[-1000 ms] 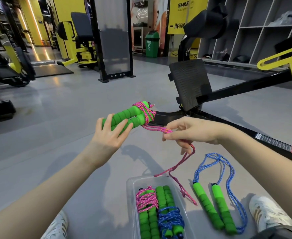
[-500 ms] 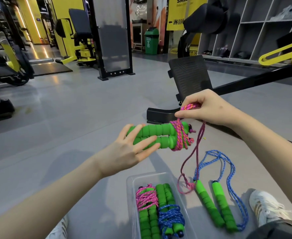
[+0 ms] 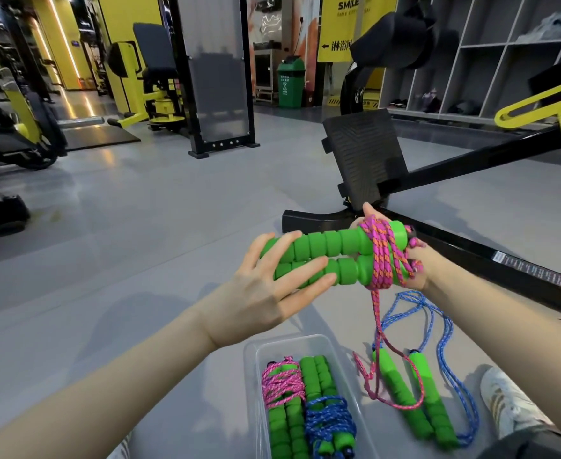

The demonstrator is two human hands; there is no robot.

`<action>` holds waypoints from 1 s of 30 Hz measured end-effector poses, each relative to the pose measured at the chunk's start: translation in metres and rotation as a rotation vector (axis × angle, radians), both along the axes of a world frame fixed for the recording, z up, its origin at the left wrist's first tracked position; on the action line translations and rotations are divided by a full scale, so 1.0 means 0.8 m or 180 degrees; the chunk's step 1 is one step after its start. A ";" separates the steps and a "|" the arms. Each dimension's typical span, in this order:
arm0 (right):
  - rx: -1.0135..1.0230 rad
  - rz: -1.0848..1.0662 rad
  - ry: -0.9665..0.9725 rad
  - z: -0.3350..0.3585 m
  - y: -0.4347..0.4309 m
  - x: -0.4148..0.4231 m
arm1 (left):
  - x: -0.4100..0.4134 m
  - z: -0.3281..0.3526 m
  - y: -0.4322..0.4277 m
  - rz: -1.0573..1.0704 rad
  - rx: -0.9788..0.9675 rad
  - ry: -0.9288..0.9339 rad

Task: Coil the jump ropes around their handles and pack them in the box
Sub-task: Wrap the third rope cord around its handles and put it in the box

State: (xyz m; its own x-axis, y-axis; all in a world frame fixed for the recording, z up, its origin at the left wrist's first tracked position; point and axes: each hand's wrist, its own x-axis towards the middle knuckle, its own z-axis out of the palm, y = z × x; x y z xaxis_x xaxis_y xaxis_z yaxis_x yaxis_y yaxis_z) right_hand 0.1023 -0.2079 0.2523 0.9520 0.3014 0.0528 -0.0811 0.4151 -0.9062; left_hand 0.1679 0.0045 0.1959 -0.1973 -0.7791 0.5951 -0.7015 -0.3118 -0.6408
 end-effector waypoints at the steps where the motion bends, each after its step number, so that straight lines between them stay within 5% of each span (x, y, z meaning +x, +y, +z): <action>1: 0.0241 0.0269 -0.0016 -0.001 0.006 -0.003 | 0.001 0.001 0.000 0.0030 -0.0055 0.0038; 5: -0.0633 -0.0802 0.0252 -0.023 -0.015 0.017 | 0.010 0.000 0.005 0.0177 -0.0293 0.0162; 11: -0.1894 -0.0623 0.0330 -0.036 -0.002 0.024 | 0.035 -0.003 0.015 0.0614 -0.0462 0.0205; 21: -0.2960 0.0122 0.0562 -0.021 0.003 0.013 | 0.046 -0.015 0.037 0.0910 -0.0130 0.0019; 30: -0.3979 0.0383 -0.0246 0.023 -0.004 0.004 | 0.056 -0.023 0.048 0.1163 0.0040 0.0104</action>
